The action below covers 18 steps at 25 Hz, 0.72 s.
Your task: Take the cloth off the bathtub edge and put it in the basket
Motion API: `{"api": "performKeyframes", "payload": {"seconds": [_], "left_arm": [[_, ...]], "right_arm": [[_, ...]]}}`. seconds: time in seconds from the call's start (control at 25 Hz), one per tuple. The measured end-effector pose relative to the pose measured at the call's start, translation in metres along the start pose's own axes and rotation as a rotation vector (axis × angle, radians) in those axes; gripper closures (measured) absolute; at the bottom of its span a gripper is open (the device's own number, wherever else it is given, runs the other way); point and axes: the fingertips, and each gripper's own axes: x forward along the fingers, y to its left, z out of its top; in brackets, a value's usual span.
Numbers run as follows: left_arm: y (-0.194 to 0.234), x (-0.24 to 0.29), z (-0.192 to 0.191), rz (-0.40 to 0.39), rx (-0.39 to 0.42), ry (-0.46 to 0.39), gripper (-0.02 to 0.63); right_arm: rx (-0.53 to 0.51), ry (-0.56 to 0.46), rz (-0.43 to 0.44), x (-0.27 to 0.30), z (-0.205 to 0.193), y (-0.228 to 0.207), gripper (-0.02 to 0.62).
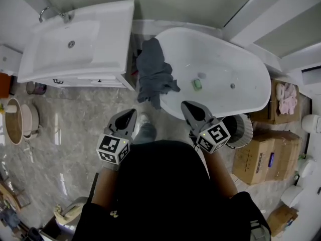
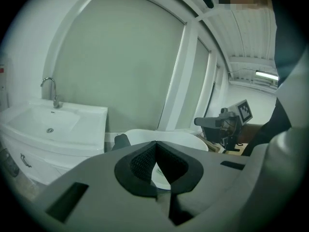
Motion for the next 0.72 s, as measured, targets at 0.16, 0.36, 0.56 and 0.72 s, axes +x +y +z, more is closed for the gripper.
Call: {"api": "performKeyframes", "payload": {"seconds": [0.16,0.36,0.56,0.72], "left_arm": [[0.046,0.019,0.008,-0.018,0.008,0.026,0.592],[0.087,0.047,0.012,-0.048,-0.001,0.064,0.591],[0.101,0.068,0.011,-0.066,-0.007,0.124,0.591],[0.104,0.088,0.010,-0.063,-0.038,0.155,0.591]], "right_arm": [[0.003,0.018,-0.035,0.042,0.007,-0.008,0.598],[0.020,0.030,-0.068,0.080,0.014,-0.018,0.598],[0.034,0.051,-0.064,0.098,0.020,-0.024,0.598],[0.046,0.055,-0.074,0.097,0.025,-0.037,0.598]]}}
